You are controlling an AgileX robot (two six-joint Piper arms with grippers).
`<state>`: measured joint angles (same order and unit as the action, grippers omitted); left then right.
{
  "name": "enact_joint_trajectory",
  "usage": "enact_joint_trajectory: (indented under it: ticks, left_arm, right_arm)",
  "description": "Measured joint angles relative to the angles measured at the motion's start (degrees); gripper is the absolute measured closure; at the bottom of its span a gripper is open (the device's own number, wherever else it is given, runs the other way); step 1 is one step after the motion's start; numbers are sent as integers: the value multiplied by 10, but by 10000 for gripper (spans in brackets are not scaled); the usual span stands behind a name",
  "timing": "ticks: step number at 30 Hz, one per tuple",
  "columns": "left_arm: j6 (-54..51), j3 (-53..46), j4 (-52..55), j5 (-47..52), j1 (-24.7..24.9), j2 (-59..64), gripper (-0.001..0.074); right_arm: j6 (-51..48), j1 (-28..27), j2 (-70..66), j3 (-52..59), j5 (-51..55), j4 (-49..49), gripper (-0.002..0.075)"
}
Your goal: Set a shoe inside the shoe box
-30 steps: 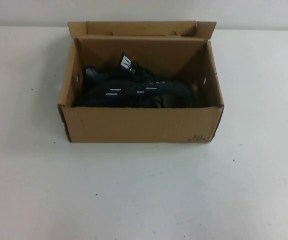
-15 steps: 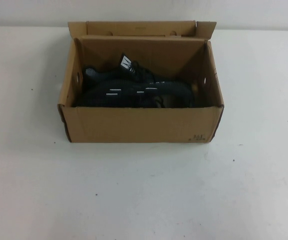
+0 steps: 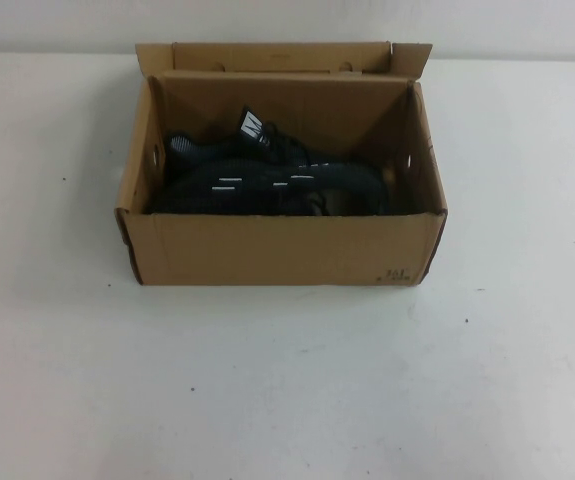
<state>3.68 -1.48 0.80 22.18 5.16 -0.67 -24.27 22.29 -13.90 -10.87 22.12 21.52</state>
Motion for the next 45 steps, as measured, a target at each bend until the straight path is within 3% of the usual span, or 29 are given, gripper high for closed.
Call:
enact_joint_trajectory:
  ticks: [15, 22, 34, 39, 45]
  left_arm:
    - [0, 0, 2, 0, 0, 0, 736]
    - [0, 0, 2, 0, 0, 0, 736]
    - [0, 0, 4, 1, 0, 0, 736]
    - [-1, 0, 4, 1, 0, 0, 736]
    - [-1, 0, 4, 1, 0, 0, 736]
  right_arm:
    - [0, -201, 97, 0, 1, -2, 743]
    - [23, -206, 97, 0, 2, -9, 743]
    - [211, -206, 113, 59, -43, -153, 743]
    - [225, -206, 143, 118, -73, -151, 743]
    - [225, -206, 143, 125, -34, -151, 743]
